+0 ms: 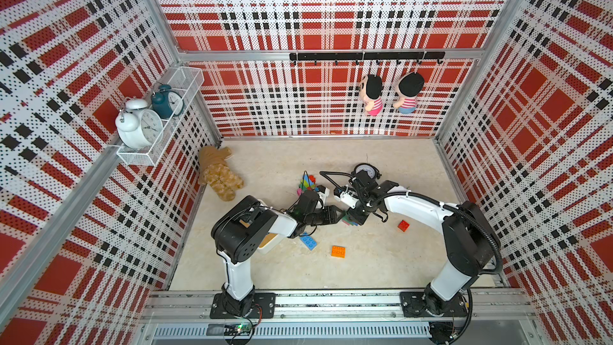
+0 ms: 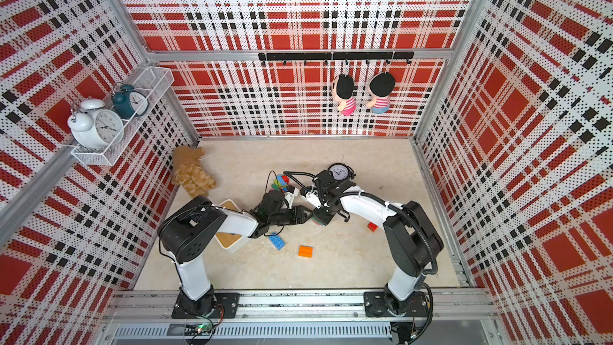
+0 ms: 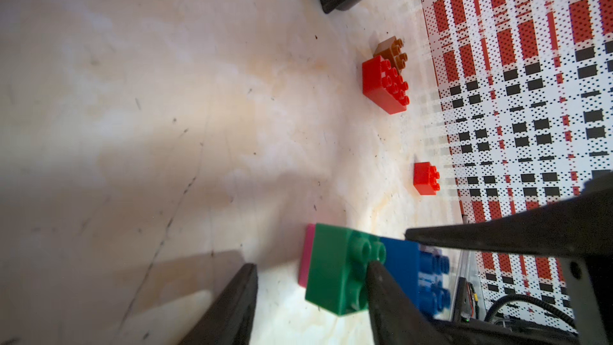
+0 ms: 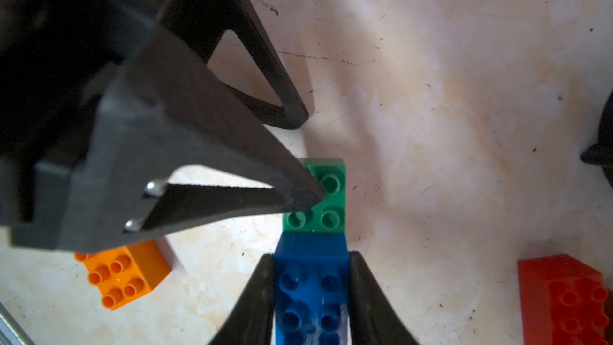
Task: Assemble a heart with building blocks
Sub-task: Assemble the building block at the center of the board.
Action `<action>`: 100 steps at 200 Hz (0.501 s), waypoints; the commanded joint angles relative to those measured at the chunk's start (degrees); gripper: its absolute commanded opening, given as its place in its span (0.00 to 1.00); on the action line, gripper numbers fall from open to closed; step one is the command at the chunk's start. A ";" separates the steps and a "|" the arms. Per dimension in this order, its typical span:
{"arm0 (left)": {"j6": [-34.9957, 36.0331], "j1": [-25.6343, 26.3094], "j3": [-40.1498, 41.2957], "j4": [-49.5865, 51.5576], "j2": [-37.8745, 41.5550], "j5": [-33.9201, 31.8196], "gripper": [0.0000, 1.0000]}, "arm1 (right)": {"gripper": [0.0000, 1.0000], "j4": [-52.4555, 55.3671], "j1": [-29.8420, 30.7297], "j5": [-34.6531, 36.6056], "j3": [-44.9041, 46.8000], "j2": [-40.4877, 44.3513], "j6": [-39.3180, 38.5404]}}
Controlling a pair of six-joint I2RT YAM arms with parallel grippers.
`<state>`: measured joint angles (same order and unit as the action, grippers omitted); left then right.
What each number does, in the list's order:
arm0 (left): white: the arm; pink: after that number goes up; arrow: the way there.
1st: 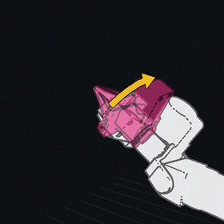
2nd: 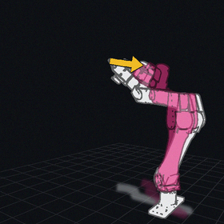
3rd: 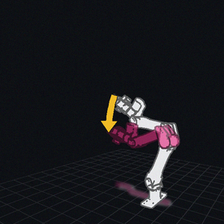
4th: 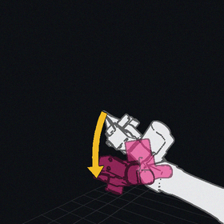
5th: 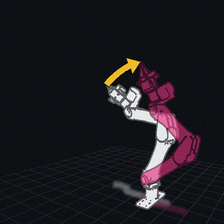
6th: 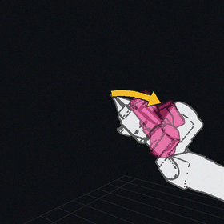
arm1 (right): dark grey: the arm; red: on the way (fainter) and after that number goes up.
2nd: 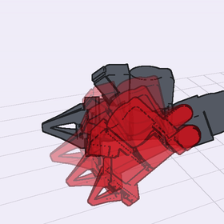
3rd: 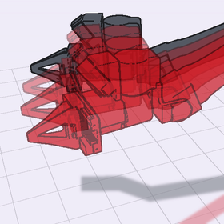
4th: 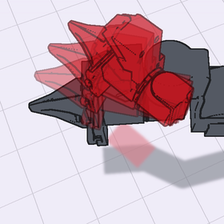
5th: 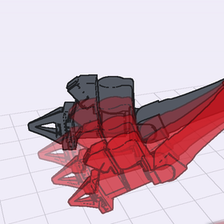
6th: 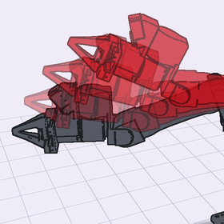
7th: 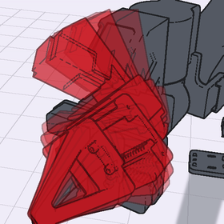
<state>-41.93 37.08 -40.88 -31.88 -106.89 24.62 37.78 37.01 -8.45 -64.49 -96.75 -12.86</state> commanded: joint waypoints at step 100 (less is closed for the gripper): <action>-0.42 -2.25 0.25 2.39 11.28 -5.08 0.74 | 0.63 -0.90 4.51 -2.67 6.95 17.52 0.62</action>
<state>-42.17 36.36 -42.83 -29.67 -101.95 22.87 33.61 37.45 -11.27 -58.94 -79.46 -10.33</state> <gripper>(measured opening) 0.737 0.639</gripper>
